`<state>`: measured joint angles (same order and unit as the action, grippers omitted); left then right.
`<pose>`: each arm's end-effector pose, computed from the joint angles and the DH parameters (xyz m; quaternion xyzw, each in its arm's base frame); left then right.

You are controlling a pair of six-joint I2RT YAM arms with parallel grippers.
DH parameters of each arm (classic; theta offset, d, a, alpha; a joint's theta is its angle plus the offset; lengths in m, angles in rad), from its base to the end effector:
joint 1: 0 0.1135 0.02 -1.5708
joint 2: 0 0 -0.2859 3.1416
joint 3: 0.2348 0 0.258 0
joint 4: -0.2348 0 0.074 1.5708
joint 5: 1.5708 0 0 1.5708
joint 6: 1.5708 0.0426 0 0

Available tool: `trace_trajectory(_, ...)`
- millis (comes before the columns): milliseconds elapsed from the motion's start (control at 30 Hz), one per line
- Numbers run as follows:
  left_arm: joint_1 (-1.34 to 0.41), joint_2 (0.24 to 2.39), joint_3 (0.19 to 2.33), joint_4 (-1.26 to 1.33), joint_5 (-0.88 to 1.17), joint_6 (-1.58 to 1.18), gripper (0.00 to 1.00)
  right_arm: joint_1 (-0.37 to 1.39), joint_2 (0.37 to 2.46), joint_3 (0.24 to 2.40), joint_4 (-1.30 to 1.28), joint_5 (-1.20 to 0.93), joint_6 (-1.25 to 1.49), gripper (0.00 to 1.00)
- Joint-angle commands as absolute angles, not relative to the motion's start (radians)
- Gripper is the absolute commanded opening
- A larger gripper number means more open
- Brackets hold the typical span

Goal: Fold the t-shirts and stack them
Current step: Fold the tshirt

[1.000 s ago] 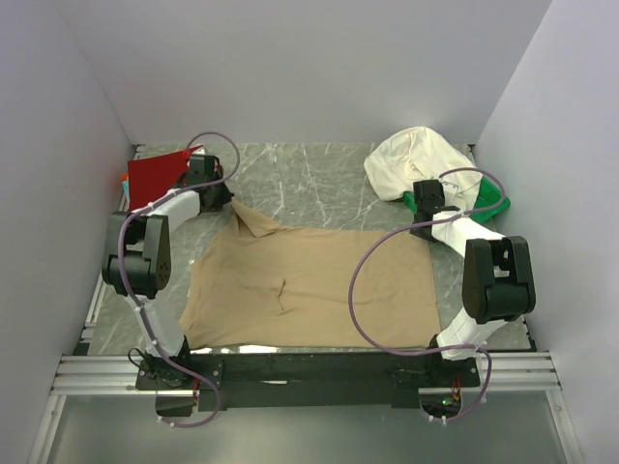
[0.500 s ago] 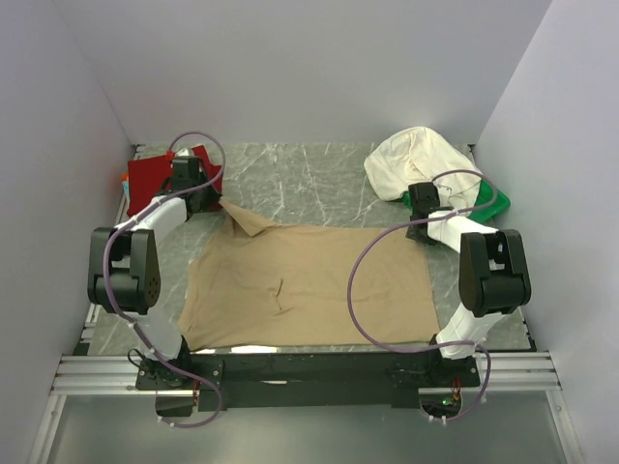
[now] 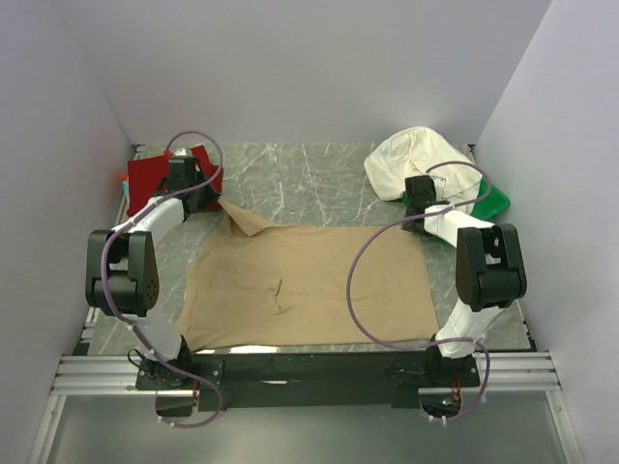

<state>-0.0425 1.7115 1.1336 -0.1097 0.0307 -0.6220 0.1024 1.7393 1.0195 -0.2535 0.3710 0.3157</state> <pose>0.3927 -0.0180 0.2358 -0.2520 0.8682 -0.1525 0.3994 0.3599 0.0215 0.1811 0.1540 0.9282 -0.1124 0.3196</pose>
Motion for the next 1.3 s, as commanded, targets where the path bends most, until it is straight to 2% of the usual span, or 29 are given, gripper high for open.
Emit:
trace_trajectory(0,-0.038,1.68,1.135,-0.078,0.043,-0.617,0.0,0.107,1.773,1.084,-0.239,0.361,0.298,0.48)
trace_trajectory(500,-0.037,1.684,1.14,-0.081,0.049,-0.612,0.0,0.103,1.841,1.112,-0.281,0.359,0.276,0.46)
trace_trajectory(567,-0.037,1.683,1.141,-0.078,0.048,-0.614,0.0,0.103,1.851,1.112,-0.285,0.36,0.278,0.4)
trace_trajectory(633,-0.037,1.684,1.141,-0.081,0.046,-0.612,0.0,0.1,1.856,1.114,-0.291,0.356,0.272,0.38)
trace_trajectory(900,-0.035,1.689,1.143,-0.083,0.054,-0.611,0.0,0.094,1.873,1.12,-0.298,0.348,0.27,0.2)
trace_trajectory(933,-0.035,1.687,1.143,-0.081,0.054,-0.612,0.0,0.094,1.873,1.123,-0.296,0.348,0.268,0.15)
trace_trajectory(967,-0.035,1.687,1.143,-0.081,0.057,-0.612,0.0,0.094,1.873,1.123,-0.299,0.351,0.271,0.05)
trace_trajectory(1000,-0.034,1.684,1.141,-0.08,0.058,-0.612,0.0,0.094,1.873,1.124,-0.301,0.353,0.272,0.0)
trace_trajectory(1267,-0.035,1.663,1.141,-0.086,0.075,-0.617,0.0,0.104,1.784,1.091,-0.281,0.331,0.287,0.0)
